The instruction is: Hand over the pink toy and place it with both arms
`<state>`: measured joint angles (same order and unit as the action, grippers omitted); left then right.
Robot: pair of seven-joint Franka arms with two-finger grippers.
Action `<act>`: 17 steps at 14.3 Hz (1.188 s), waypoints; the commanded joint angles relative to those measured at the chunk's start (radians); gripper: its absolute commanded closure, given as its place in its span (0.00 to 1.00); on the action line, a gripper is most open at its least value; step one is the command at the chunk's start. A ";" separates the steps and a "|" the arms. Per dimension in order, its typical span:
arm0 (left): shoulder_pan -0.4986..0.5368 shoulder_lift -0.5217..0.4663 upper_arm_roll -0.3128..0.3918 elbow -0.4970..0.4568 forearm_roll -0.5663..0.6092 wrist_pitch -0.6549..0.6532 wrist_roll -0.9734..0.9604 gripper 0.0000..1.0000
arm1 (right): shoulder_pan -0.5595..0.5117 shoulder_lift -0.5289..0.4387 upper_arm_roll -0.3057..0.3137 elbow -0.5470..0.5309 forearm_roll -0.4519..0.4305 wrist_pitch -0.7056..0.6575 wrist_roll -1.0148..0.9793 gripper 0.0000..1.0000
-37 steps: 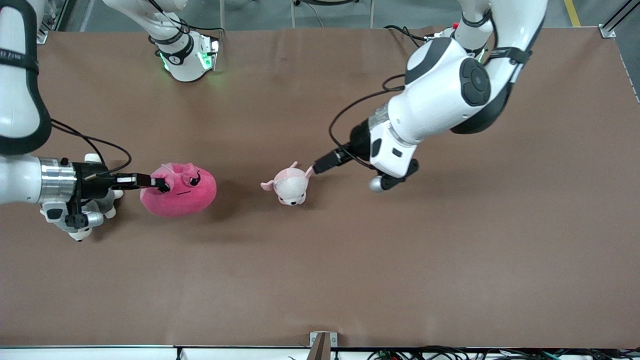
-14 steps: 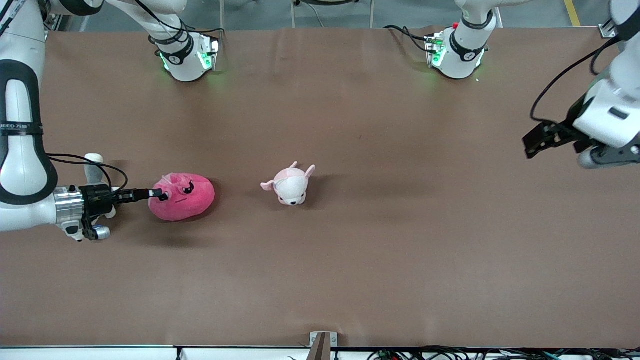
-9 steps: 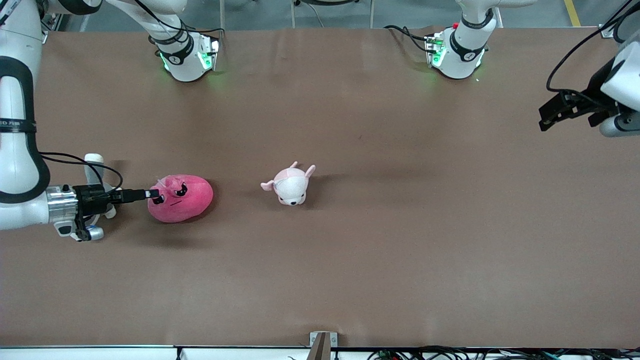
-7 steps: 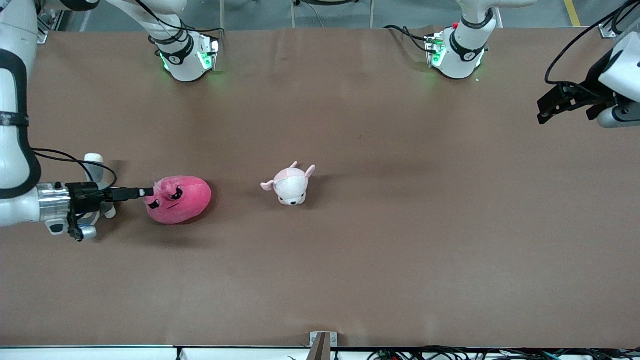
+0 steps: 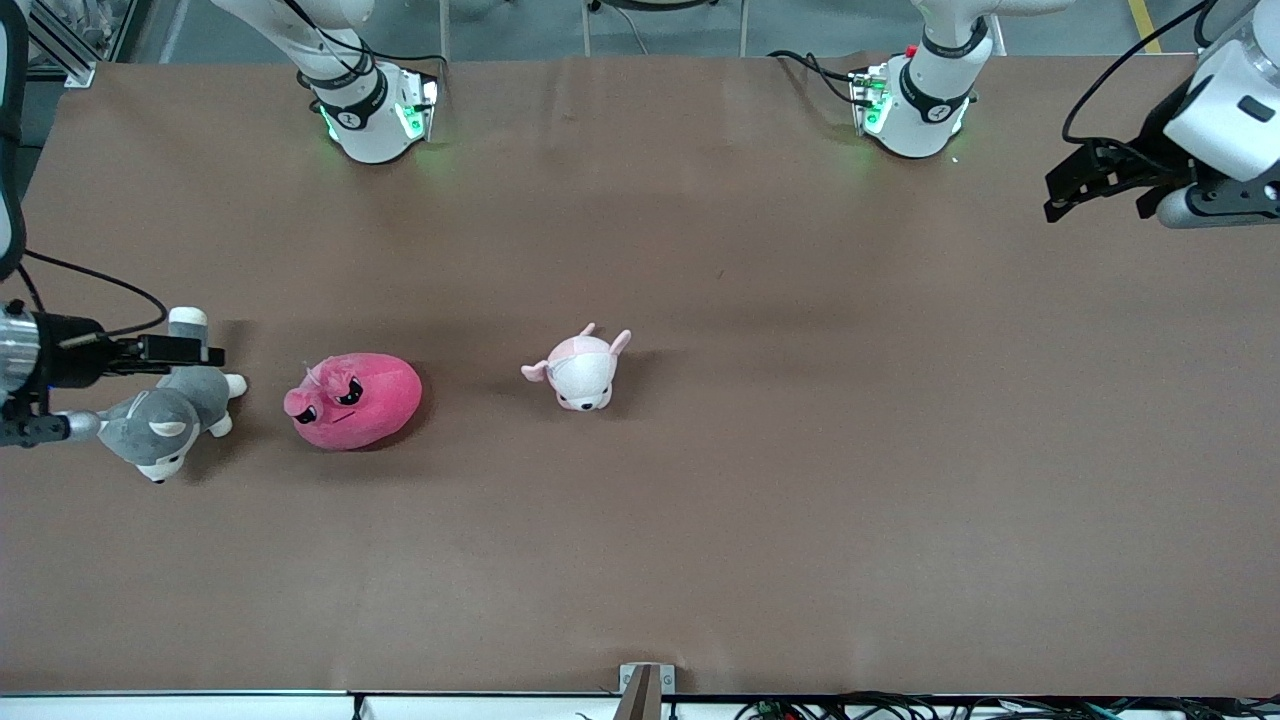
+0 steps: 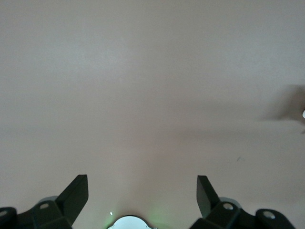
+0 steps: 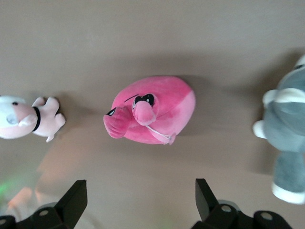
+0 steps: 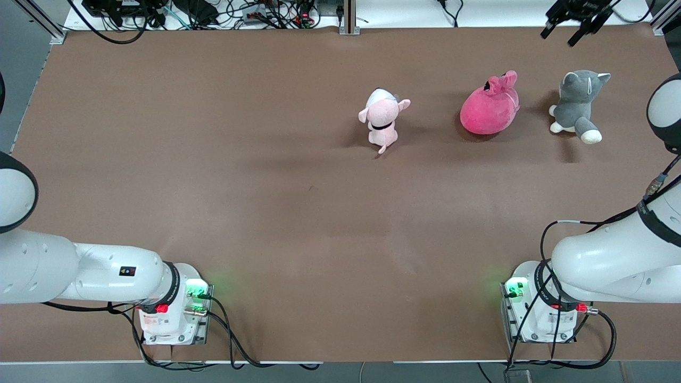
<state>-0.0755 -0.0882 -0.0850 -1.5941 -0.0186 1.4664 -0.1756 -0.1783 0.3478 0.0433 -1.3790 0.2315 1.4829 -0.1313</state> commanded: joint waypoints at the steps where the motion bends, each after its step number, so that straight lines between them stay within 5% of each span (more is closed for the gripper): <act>1: 0.007 -0.016 0.002 -0.018 -0.004 0.009 0.013 0.00 | 0.020 -0.084 0.006 0.003 -0.075 -0.012 0.140 0.00; 6: 0.036 -0.016 0.005 -0.014 0.022 0.034 0.034 0.00 | 0.079 -0.133 0.006 0.095 -0.305 -0.023 0.133 0.00; 13: 0.054 -0.013 0.005 -0.014 0.023 0.055 0.053 0.00 | 0.037 -0.138 -0.002 0.133 -0.262 -0.006 0.133 0.00; 17: 0.054 -0.013 0.004 -0.015 0.023 0.055 0.053 0.00 | 0.048 -0.223 -0.045 0.002 -0.247 0.078 0.133 0.00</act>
<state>-0.0231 -0.0881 -0.0780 -1.5989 -0.0109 1.5103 -0.1389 -0.1332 0.2024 0.0259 -1.2679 -0.0387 1.5104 -0.0093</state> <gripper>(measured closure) 0.000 0.000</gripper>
